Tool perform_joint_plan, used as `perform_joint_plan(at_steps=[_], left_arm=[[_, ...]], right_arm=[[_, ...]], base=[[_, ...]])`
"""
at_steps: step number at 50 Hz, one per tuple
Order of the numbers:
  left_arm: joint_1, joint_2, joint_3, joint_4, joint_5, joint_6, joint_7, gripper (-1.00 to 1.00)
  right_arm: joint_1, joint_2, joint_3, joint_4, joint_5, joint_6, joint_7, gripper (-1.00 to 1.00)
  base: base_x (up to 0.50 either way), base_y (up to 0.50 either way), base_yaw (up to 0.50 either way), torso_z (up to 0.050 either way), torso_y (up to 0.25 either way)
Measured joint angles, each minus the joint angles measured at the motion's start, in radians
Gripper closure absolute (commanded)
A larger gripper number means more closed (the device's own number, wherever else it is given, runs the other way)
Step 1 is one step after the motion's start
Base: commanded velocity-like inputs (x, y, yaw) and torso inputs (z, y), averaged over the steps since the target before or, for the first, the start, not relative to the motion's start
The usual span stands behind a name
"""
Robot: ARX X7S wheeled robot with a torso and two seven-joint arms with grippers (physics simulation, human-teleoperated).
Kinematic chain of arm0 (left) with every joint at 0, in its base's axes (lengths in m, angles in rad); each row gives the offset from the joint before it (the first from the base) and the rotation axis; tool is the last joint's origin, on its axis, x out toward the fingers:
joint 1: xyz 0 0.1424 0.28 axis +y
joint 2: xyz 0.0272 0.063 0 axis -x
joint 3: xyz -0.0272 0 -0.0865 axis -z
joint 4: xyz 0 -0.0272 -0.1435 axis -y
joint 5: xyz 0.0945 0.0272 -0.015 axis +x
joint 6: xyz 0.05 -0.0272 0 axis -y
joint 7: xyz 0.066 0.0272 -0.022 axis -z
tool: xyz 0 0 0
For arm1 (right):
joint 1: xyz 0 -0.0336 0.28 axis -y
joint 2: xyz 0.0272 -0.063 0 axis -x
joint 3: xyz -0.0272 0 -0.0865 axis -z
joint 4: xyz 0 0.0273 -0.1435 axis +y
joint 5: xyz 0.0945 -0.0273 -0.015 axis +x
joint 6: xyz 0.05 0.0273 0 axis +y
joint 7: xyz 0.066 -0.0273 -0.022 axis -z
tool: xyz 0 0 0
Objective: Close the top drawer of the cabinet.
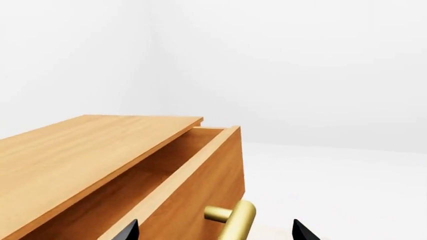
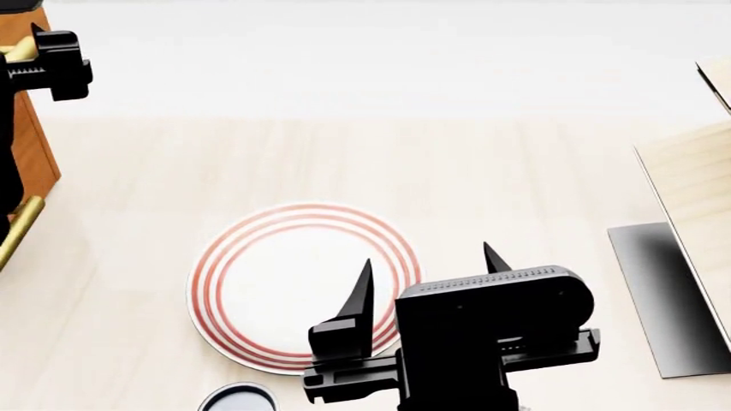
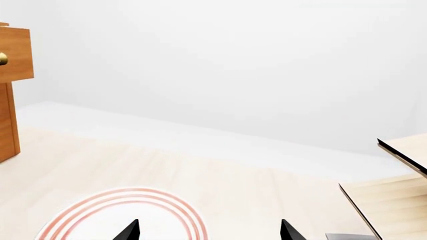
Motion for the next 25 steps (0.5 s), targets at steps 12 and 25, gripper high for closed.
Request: perform_joint_plan(at_steps=[12,25], left_arm=[[-0.030,-0.025,0.013,-0.082,0.005,0.034,-0.027,-1.00],[-0.042,-0.060,-0.014,-0.191,0.049,0.063,-0.083,-1.00]], right_arm=[[-0.001,0.003,-0.006,0.013,0.005,-0.011,0.006,-1.00],[-0.011,0.008,-0.012,0.036,0.009,-0.037,0.011,-1.00]], base=[[0.00,0.00,0.00,-0.002,0.000],[0.00,0.00,0.00,-0.001,0.000]])
